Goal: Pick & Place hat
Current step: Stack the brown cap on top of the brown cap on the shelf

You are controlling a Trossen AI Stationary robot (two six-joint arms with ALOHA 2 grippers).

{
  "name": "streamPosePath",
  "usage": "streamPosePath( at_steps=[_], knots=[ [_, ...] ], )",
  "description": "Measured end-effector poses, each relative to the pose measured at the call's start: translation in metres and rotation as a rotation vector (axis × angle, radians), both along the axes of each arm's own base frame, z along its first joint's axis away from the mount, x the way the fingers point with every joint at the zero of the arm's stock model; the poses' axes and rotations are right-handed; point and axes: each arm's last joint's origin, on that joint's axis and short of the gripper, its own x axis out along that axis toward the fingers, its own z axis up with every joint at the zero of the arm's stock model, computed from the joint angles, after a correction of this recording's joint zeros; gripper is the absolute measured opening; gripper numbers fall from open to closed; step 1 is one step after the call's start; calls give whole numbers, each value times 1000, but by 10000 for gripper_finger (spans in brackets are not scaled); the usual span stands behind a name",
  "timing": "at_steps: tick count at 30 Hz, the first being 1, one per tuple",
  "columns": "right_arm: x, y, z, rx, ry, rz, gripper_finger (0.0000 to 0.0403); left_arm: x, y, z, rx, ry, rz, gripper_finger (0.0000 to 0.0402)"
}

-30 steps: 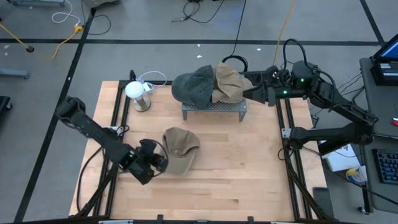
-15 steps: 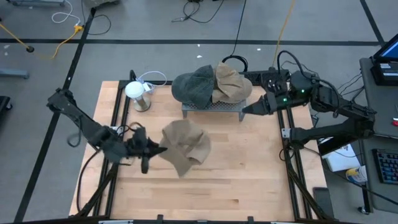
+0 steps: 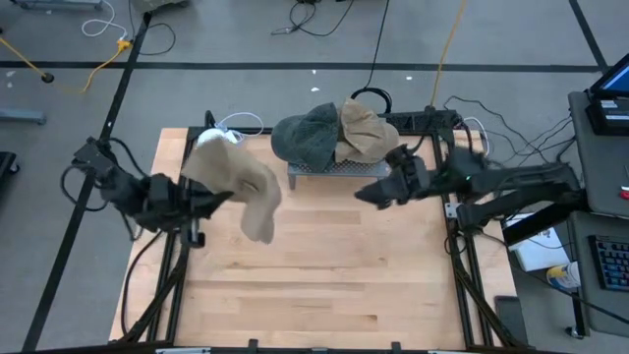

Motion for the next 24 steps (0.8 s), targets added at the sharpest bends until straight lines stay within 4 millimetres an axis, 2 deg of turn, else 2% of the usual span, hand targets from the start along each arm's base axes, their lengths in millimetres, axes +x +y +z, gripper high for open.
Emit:
streamPosePath(
  at_steps=[3,6,9,15,24],
  knots=[
    [17,6,-25,100,-108,-7,196,-3,2,7,60,-56,33,8],
    [30,9,-52,153,-139,-3,196,-1,4,10,102,-85,63,8],
    [40,10,-70,173,-144,7,196,4,6,14,133,-94,70,8],
    [50,11,-79,182,-179,12,196,26,8,30,254,-96,75,8],
    [46,12,-72,194,-271,22,196,72,17,51,366,-136,-5,8]
  ],
)
